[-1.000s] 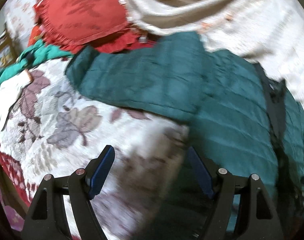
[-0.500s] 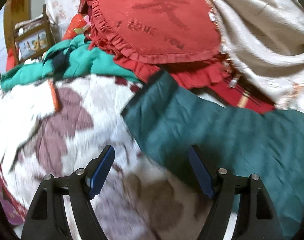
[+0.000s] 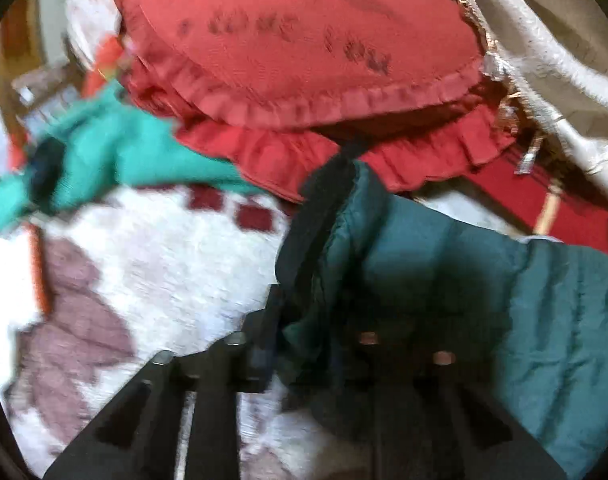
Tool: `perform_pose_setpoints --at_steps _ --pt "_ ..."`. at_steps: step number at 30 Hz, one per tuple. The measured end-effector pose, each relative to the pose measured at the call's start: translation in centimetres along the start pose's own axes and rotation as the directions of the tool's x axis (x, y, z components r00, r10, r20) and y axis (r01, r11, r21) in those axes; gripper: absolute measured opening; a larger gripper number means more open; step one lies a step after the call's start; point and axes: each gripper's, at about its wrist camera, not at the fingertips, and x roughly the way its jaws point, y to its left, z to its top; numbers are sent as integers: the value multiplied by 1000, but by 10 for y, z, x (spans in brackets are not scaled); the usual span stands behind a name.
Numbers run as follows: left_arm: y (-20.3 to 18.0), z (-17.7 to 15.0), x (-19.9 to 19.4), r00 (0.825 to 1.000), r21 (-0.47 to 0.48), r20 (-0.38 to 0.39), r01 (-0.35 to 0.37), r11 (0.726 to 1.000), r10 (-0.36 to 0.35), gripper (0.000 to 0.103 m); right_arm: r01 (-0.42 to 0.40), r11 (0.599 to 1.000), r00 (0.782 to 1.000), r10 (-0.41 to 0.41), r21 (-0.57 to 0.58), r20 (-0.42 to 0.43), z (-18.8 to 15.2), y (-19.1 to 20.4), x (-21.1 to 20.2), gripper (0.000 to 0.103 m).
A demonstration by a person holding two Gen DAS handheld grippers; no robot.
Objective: Fold large clothes
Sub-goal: 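Move the left gripper to the sleeve cuff and close on it, then lift the sleeve with the left gripper and fold it across the jacket body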
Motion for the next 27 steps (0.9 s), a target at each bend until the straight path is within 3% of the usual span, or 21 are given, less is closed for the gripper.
perform_pose_setpoints --at_steps 7,16,27 --pt "23 -11 -49 994 -78 31 108 991 -106 0 0 1000 1000 0 -2 14 -1 -1 -8 102" --pt "-6 -32 -158 959 27 82 270 962 -272 0 -13 999 998 10 52 59 -11 -17 -31 102" --pt "-75 -46 -226 919 144 77 374 916 -387 0 37 996 995 -44 80 93 -31 -54 -52 102"
